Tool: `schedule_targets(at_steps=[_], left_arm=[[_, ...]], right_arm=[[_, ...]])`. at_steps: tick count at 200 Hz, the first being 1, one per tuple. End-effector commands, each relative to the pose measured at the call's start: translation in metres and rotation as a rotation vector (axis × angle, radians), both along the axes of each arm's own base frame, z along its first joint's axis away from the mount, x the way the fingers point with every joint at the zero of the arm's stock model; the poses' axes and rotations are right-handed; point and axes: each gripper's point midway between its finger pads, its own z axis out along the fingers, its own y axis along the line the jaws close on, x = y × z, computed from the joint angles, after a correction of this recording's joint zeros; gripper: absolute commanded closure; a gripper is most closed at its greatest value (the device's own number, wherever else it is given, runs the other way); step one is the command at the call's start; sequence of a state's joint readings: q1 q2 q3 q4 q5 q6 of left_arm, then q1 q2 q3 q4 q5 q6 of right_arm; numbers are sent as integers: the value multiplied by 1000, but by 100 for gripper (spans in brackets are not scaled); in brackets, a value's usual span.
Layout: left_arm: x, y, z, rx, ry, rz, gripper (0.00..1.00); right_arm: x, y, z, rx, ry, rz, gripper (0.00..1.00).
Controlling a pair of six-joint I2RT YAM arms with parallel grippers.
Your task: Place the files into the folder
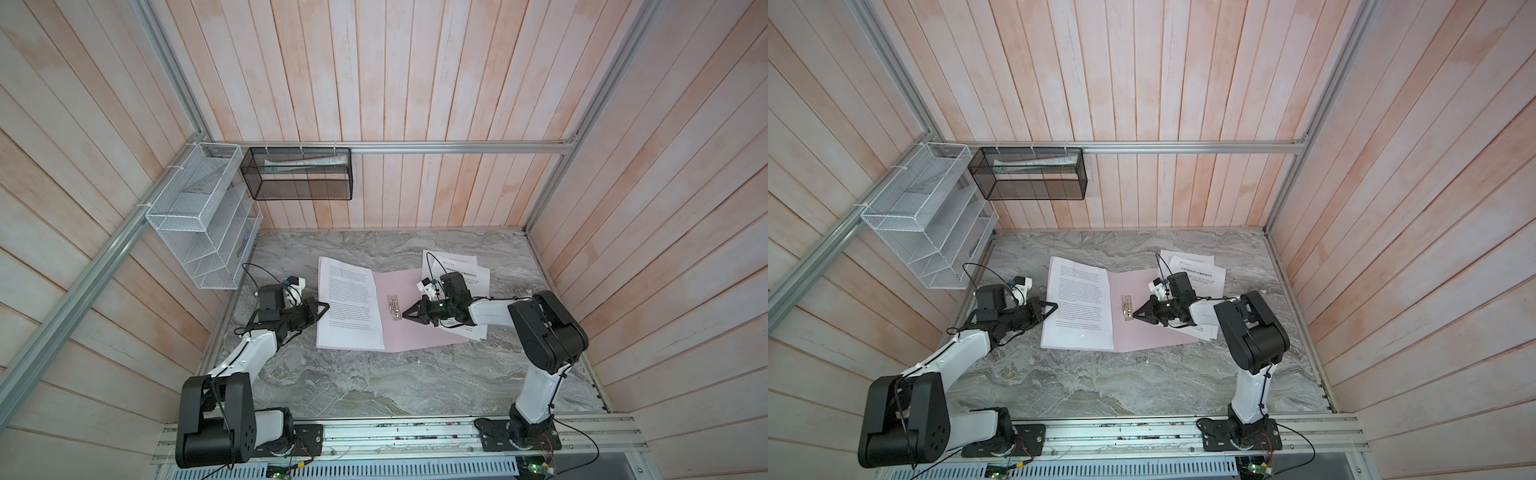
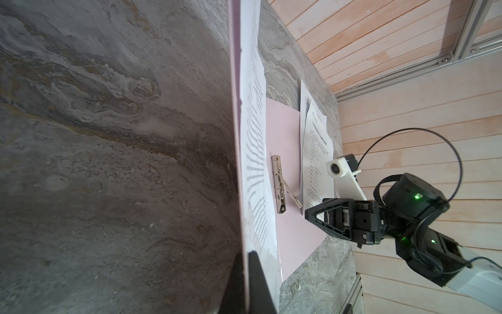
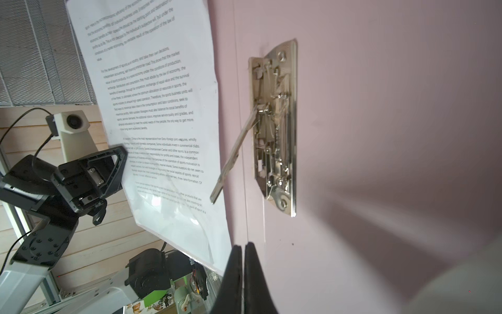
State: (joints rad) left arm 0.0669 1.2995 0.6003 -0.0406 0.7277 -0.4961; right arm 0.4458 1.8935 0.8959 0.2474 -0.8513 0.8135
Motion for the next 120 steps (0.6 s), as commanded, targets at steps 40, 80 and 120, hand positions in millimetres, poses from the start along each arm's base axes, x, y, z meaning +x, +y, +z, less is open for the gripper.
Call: schedule_targets(at_steps=[40, 80, 120], left_arm=[[3, 1, 0, 23, -16, -7, 100], [2, 0, -1, 18, -18, -11, 100], [2, -1, 0, 13, -20, -16, 100]], right_arm=[[12, 23, -7, -3, -5, 62, 100], [24, 33, -4, 23, -7, 65, 100], [37, 39, 2, 27, -19, 60, 100]])
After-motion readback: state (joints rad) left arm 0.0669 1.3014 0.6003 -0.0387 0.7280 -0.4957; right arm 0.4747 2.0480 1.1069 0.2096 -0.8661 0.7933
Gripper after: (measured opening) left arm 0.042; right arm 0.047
